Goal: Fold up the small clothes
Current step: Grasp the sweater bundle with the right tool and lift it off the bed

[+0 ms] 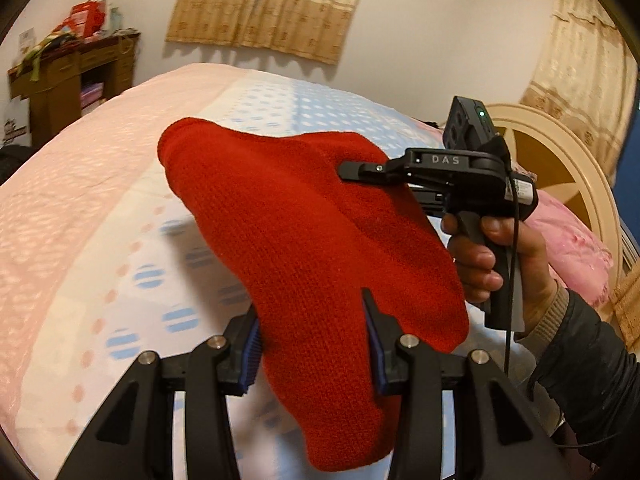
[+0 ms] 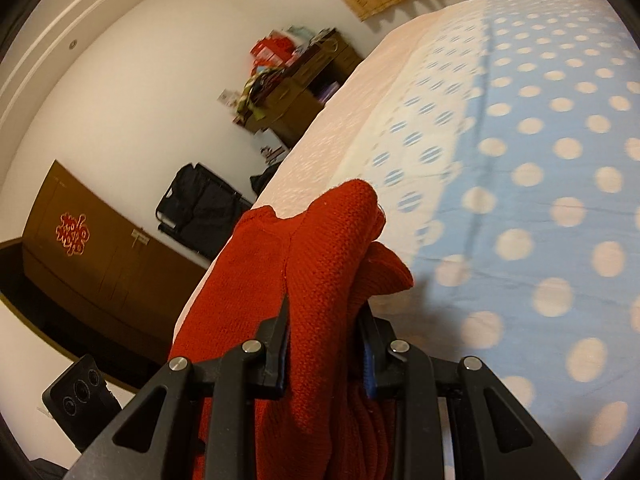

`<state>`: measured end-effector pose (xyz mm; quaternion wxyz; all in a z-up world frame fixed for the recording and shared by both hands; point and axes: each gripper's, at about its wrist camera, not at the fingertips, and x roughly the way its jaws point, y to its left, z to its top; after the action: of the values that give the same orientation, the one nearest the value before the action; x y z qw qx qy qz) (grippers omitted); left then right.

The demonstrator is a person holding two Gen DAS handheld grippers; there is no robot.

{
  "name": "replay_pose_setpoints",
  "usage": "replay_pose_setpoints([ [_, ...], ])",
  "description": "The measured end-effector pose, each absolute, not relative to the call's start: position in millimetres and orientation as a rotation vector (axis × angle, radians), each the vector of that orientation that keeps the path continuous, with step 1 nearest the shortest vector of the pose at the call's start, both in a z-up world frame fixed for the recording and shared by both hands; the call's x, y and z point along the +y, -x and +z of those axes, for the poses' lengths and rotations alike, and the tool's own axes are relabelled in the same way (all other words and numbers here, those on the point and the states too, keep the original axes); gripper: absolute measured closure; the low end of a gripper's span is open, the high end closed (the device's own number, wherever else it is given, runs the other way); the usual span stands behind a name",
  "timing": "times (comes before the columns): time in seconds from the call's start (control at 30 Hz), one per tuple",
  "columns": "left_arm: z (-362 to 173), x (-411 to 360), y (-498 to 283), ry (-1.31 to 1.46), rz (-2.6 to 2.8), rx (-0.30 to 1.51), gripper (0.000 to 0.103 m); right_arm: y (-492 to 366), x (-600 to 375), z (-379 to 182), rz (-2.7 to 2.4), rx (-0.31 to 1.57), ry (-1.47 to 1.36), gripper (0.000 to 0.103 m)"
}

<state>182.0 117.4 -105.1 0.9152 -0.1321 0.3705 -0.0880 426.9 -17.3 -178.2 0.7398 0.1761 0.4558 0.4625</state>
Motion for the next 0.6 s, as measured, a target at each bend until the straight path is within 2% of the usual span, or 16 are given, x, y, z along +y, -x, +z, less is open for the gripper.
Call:
replay_pose_setpoints([
  [0.6,-116,144,-166,0.328,-0.094,0.748,0.058,-410,62,-182,1.065,1.048,-0.299,0.075],
])
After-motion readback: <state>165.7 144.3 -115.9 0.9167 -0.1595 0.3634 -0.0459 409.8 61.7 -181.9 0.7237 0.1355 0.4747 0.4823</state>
